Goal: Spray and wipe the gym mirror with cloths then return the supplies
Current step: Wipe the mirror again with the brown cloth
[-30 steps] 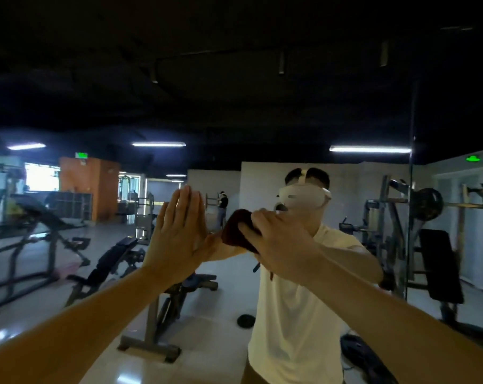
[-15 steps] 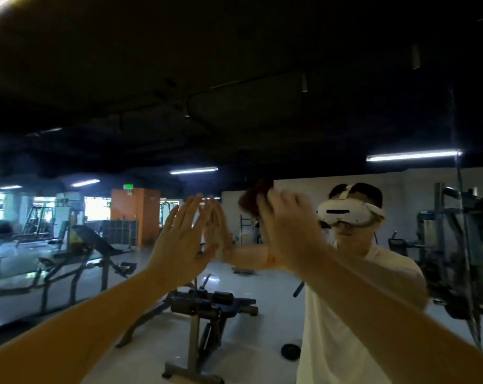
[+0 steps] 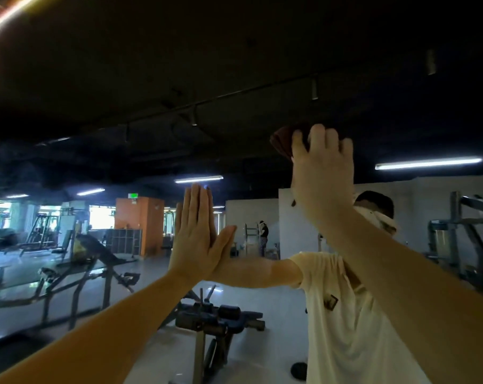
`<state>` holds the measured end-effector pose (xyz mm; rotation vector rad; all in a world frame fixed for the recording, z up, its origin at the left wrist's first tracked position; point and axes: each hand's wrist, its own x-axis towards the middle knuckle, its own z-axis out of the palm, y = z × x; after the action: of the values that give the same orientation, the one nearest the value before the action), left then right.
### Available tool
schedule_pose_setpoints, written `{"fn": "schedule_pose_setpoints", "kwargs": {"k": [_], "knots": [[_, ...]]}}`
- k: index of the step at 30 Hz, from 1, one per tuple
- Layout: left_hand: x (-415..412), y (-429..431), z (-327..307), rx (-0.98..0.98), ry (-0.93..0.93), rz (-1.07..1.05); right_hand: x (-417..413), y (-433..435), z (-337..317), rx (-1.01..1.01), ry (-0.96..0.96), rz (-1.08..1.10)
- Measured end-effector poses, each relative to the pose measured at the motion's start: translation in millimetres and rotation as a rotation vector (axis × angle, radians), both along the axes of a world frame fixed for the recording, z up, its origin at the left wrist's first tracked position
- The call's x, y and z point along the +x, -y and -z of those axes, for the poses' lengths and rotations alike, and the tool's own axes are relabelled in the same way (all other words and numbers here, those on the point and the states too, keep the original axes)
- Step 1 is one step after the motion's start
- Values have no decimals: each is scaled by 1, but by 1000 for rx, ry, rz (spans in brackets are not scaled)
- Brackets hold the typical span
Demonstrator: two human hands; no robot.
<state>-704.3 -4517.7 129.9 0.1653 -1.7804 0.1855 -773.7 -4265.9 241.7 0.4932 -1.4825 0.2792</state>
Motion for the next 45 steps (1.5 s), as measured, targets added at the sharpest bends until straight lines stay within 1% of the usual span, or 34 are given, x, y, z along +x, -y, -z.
{"fn": "schedule_pose_setpoints", "kwargs": {"k": [2, 6, 8, 9, 11, 12, 13, 15, 16, 18, 19, 21, 24, 26, 27, 28, 29, 31, 32, 33, 34, 35, 37, 40, 42, 43, 44, 45], "knots": [[1, 5, 6, -41, -15, 9, 2, 22, 23, 40, -6, -68], [3, 9, 19, -64, -21, 16, 1, 44, 100, 318, -111, -247], [3, 9, 24, -39, -10, 10, 0, 38, 131, 449, -129, -269], [2, 10, 25, -36, -7, -2, -2, 33, 137, 508, -152, -259], [1, 10, 28, -30, -18, -17, -6, 26, 121, 564, -199, -221], [1, 10, 28, -28, -25, -16, -6, 25, 102, 537, -196, -181], [0, 10, 28, -27, -31, -12, -6, 25, 77, 466, -182, -125], [0, 11, 28, -32, -40, -2, -5, 22, 22, 250, -136, -26], [-1, 11, 28, -36, -41, 1, -3, 21, 0, 163, -102, -12], [-1, 12, 29, -35, -47, 11, 2, 29, -17, 43, -53, -42], [-1, 13, 28, -32, -49, 14, 4, 38, -11, 36, -45, -72], [-1, 14, 29, -35, -47, 10, 7, 57, 27, 148, -49, -150], [0, 14, 30, -55, -45, -7, 4, 63, 88, 435, -139, -274], [0, 15, 30, -60, -36, -10, -1, 56, 92, 568, -206, -285], [0, 16, 30, -60, -36, -9, -1, 53, 81, 622, -214, -240], [-1, 18, 30, -61, -38, -7, -1, 51, 61, 618, -220, -168], [-1, 19, 30, -61, -40, -3, -3, 50, 37, 536, -222, -102], [-2, 20, 30, -55, -33, 7, -2, 43, -11, 246, -172, -49], [-3, 20, 30, -51, -30, 8, 0, 44, -26, 129, -122, -44], [-3, 20, 30, -49, -31, 6, 4, 49, -32, 55, -83, -49], [-3, 20, 30, -51, -32, 3, 8, 59, -28, 26, -65, -67], [-2, 20, 30, -54, -30, 4, 13, 69, -18, 38, -58, -87], [-1, 20, 30, -59, -26, 12, 18, 88, 17, 173, -99, -170], [0, 21, 32, -53, -24, 67, 13, 88, 70, 538, -185, -264], [0, 21, 33, -52, -29, 73, 11, 74, 71, 701, -243, -216], [0, 21, 33, -55, -26, 64, 11, 69, 60, 696, -258, -164], [0, 22, 32, -61, -19, 54, 10, 65, 43, 619, -251, -119], [1, 21, 31, -65, -7, 47, 11, 62, 25, 491, -213, -89]]}}
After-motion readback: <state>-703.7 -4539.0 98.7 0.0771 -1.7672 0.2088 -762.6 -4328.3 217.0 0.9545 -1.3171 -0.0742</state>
